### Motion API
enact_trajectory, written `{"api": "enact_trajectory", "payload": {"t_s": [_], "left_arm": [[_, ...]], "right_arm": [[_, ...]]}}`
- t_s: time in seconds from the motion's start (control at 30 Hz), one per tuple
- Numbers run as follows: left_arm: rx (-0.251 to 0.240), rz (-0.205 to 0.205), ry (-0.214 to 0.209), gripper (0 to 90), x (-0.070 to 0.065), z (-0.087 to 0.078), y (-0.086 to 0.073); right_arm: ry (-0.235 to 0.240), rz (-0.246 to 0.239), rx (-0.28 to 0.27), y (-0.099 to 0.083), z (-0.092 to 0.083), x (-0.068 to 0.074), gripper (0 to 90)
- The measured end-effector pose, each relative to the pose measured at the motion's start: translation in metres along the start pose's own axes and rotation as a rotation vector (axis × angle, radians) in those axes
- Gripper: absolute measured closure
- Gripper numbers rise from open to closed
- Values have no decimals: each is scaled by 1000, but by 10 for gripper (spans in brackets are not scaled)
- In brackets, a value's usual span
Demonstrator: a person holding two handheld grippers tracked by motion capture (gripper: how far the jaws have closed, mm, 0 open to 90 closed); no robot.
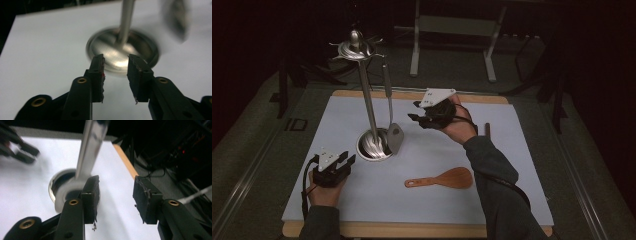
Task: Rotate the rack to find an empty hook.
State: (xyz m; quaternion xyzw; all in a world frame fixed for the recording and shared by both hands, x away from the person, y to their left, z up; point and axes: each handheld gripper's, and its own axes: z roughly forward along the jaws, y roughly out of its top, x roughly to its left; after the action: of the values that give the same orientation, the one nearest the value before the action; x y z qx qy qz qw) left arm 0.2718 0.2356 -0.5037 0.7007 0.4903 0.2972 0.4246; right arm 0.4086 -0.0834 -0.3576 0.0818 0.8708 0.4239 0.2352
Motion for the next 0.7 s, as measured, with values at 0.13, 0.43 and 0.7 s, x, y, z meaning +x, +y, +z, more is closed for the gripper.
{"api": "enact_trajectory", "payload": {"t_s": [0.13, 0.43, 0.7], "left_arm": [[-59, 0, -41, 774, -6, -10, 12], [-330, -19, -101, 900, -9, -38, 62], [-535, 6, -114, 900, -8, -57, 115]], "right_arm": [[0, 16, 35, -10, 3, 0, 543], [9, 73, 107, -40, 11, 3, 528], [17, 117, 141, -63, 17, 5, 521]]}}
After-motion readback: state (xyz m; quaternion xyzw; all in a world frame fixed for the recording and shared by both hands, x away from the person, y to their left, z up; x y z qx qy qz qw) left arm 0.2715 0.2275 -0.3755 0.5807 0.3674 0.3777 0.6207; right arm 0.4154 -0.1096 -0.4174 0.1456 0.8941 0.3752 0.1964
